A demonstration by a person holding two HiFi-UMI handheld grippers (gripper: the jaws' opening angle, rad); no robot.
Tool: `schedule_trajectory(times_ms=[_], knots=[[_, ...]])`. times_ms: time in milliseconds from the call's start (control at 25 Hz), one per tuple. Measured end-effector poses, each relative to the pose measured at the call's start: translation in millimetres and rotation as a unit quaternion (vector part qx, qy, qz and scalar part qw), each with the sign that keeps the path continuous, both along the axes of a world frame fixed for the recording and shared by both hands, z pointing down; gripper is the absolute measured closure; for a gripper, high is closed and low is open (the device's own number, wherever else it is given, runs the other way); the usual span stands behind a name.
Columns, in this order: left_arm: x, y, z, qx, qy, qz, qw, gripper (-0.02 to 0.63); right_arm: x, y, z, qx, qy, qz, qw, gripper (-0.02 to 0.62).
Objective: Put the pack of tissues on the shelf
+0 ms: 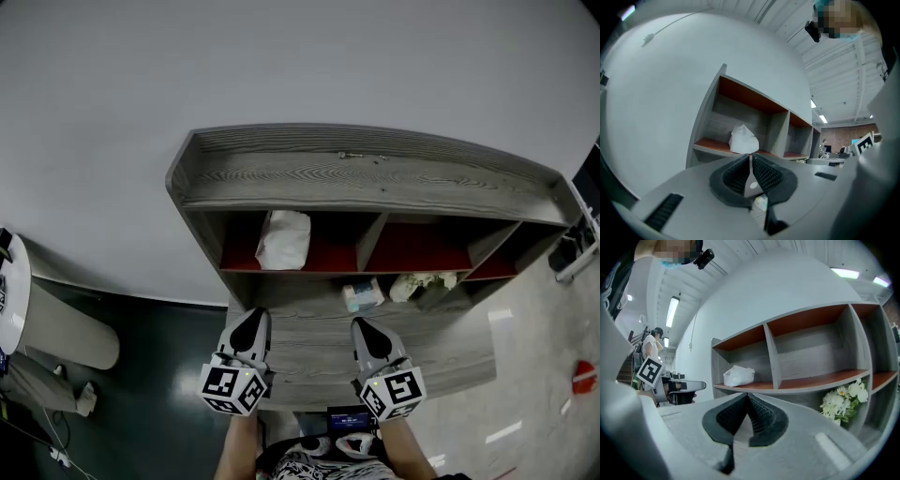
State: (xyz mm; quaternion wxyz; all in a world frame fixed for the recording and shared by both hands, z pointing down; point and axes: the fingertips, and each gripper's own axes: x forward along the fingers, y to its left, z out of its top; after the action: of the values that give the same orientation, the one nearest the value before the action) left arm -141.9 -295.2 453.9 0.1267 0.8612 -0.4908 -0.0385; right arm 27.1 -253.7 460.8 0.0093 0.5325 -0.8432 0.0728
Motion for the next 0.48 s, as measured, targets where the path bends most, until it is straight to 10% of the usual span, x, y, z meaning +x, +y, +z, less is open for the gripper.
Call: schedule_trajectory(times_ms=[480], knots=[[7.0, 62.9, 14.9, -0.015, -0.04, -0.013, 0.999, 0.597, 6.6, 62.1, 1.8, 0.015, 0.029, 0.006, 0.999, 0.591]])
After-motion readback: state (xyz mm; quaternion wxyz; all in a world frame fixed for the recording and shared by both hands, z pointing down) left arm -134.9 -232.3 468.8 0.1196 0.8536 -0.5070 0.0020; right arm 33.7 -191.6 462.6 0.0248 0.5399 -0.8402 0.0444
